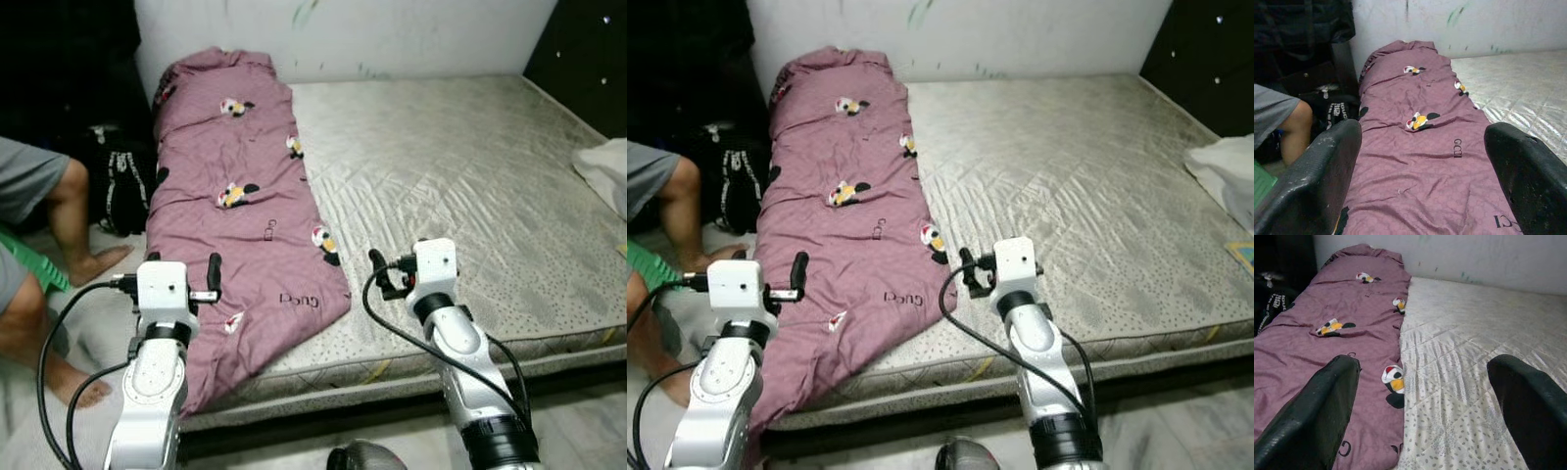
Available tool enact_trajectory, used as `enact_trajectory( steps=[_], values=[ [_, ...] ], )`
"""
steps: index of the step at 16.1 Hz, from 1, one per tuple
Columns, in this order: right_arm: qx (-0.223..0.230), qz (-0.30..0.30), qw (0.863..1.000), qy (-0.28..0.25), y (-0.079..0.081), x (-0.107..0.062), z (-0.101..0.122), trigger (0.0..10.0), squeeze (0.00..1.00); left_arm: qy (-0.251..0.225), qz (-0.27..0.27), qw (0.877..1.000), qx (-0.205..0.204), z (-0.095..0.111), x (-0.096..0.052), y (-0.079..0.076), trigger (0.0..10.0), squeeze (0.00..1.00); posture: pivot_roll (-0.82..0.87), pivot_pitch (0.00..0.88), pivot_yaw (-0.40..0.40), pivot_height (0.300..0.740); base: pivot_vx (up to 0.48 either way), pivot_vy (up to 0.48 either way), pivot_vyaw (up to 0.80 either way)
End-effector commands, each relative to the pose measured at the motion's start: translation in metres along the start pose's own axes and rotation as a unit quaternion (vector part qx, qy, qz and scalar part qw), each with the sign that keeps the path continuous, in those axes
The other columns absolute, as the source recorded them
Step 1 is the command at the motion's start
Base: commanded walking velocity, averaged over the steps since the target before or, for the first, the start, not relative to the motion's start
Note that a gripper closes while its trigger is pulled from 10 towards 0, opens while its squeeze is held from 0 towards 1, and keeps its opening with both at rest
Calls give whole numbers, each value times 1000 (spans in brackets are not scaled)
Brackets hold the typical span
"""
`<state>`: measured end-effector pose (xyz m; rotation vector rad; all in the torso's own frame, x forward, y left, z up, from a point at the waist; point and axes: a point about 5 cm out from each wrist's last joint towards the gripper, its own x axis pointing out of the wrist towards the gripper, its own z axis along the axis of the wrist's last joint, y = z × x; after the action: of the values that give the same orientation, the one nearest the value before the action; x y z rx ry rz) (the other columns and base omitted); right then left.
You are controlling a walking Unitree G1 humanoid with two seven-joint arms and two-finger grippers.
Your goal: Clean up the room
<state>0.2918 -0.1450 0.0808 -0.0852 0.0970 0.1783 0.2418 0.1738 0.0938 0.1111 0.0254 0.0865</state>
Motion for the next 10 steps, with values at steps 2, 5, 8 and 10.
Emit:
enact_trajectory(
  steps=[2,5,8,10],
  values=[
    [0,-2,1000,-2,-2,0,3,10000,0,-2,10,1000,1,3,0,4,10000,0,-8,0,-55,645,0,0,0],
    [0,1,1000,-3,-2,1,4,10000,0,-2,14,1000,1,3,0,4,10000,0,-9,0,-58,620,0,0,0],
    [-1,3,1000,0,-2,2,3,10000,0,-1,17,1000,0,3,0,4,10000,0,-10,0,-59,620,0,0,0],
    [-1,4,1000,0,-2,2,3,10000,0,1,14,1000,-4,2,0,3,10000,0,-10,0,-62,620,0,0,0]
  ],
)
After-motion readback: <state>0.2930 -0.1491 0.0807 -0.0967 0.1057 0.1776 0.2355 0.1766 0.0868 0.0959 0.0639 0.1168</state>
